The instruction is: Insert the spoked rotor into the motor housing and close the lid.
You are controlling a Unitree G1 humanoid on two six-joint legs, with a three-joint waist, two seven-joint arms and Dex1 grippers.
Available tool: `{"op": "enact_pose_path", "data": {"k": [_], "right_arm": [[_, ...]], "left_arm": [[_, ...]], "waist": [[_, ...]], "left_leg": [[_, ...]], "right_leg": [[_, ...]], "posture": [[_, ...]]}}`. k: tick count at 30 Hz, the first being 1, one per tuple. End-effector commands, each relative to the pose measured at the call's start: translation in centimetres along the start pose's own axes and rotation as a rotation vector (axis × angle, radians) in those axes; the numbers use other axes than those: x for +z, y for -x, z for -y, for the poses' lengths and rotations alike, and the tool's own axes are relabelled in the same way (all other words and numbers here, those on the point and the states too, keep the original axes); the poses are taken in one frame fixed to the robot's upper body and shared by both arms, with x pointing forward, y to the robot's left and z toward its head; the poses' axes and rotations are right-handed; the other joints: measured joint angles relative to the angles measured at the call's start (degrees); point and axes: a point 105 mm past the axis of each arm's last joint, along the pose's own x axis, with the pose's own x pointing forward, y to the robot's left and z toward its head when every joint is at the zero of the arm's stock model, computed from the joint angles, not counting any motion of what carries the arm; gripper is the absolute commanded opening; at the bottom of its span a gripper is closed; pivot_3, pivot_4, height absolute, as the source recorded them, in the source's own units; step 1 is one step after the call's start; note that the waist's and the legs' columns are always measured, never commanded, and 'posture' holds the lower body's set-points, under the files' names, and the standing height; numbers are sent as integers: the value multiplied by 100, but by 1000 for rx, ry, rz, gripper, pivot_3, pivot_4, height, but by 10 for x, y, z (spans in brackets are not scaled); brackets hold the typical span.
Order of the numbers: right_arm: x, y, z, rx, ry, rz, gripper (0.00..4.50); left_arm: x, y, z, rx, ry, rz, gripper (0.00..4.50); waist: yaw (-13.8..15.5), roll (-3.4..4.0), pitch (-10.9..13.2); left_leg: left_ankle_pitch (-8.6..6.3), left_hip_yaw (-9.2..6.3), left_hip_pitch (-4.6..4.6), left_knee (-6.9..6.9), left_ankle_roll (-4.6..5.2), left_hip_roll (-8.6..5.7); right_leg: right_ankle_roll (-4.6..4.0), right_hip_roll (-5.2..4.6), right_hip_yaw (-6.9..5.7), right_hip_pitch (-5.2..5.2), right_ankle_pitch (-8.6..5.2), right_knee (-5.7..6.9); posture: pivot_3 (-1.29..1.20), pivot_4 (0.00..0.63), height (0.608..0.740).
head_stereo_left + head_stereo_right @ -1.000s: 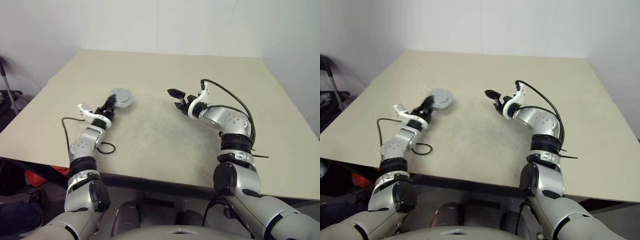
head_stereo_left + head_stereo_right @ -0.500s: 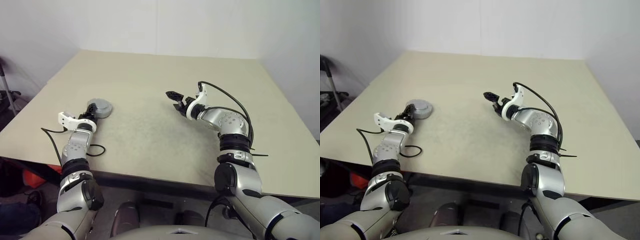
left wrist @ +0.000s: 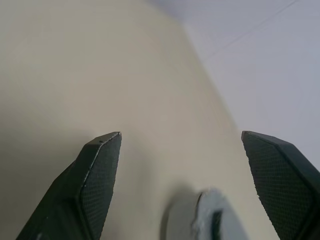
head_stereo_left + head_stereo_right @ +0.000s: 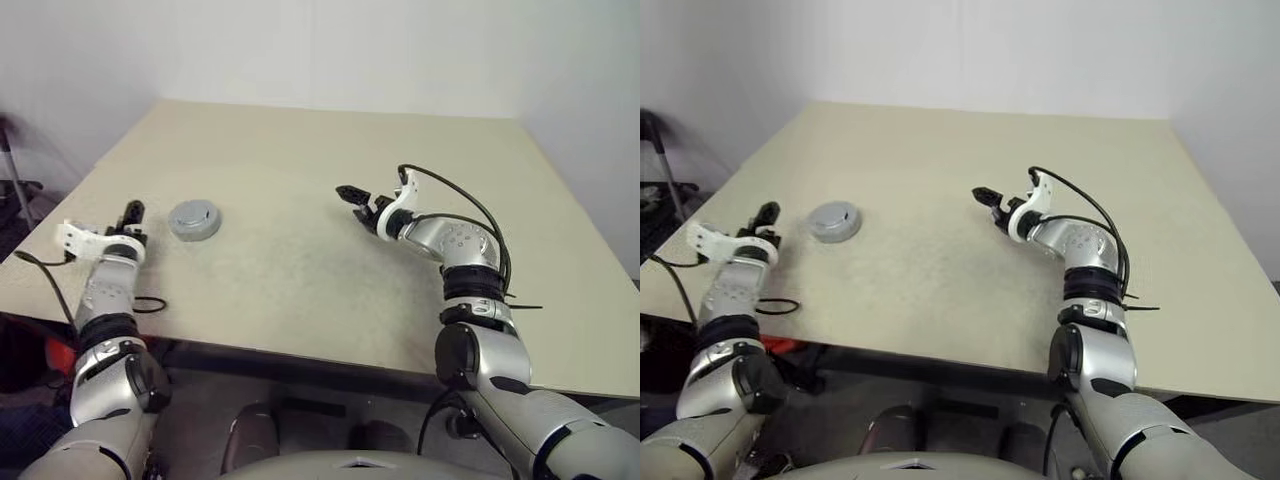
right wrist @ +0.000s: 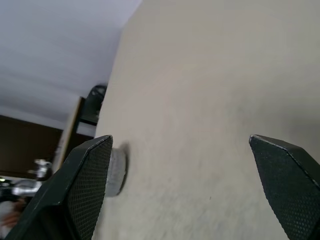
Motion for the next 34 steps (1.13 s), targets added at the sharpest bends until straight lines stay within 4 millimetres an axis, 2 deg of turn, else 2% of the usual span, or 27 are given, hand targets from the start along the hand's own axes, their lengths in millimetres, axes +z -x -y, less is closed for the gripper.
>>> {"op": "enact_pose_path", "data": {"k": [1, 3, 6, 10, 13, 16, 21, 24, 34], "right_arm": [[28, 6, -19, 16, 381, 162, 4500], [37, 14, -18, 28, 552, 195, 4500], [50, 29, 0, -12, 752, 186, 4500], [76, 53, 28, -145, 890, 226, 4500], [83, 67, 47, -224, 926, 222, 4500], [71, 73, 58, -225, 939, 165, 4500], [45, 78, 60, -145, 951, 85, 4500], [42, 77, 56, -123, 960, 83, 4500], [52, 72, 50, -131, 937, 116, 4500]], "left_arm": [[-15, -4, 53, -228, -166, -41, 4055], [-32, 2, 79, -365, -254, -92, 4055], [-59, 14, 113, -549, -376, -174, 4055], [-91, 27, 137, -710, -534, -273, 4055], [-108, 30, 141, -751, -620, -313, 4055], [-122, 35, 146, -799, -667, -352, 4055], [-146, 54, 156, -932, -716, -441, 4055], [-157, 66, 165, -1009, -711, -486, 4055], [-158, 64, 165, -996, -708, -481, 4055]], "waist": [[69, -1, 0], [118, -4, 2], [117, -12, 5], [69, -14, 6], [1, -14, 6], [-69, -14, 6], [-62, -12, 7], [-56, -10, 7], [-60, -9, 7]], "left_leg": [[0, 0, 0, 0, 0, -2], [0, 1, -4, 4, 0, -4], [0, 1, -8, 12, 0, -12], [0, 5, -2, 14, 1, -10], [0, 12, 9, 13, 2, -5], [-4, 14, 9, 13, 10, -1], [-13, 18, 8, 18, 29, 0], [-18, 18, 5, 26, 37, 1], [-25, 18, 14, 60, 48, 7]], "right_leg": [[0, -4, 0, 3, 0, 0], [5, -11, -2, 4, 3, -3], [11, -19, -2, 9, 6, -4], [11, -15, 0, 8, 7, 4], [3, -9, 1, 9, 3, 7], [-5, -3, 1, 7, -1, 8], [-34, -2, 1, 5, -17, 8], [-36, -5, 1, 4, -18, 9], [-47, -7, 1, 19, -13, 16]], "posture": [[0, 0, 740], [0, 0, 740], [0, 0, 740], [0, 0, 740], [0, 0, 740], [0, 0, 740], [0, 0, 740], [0, 0, 740], [0, 0, 740]]}}
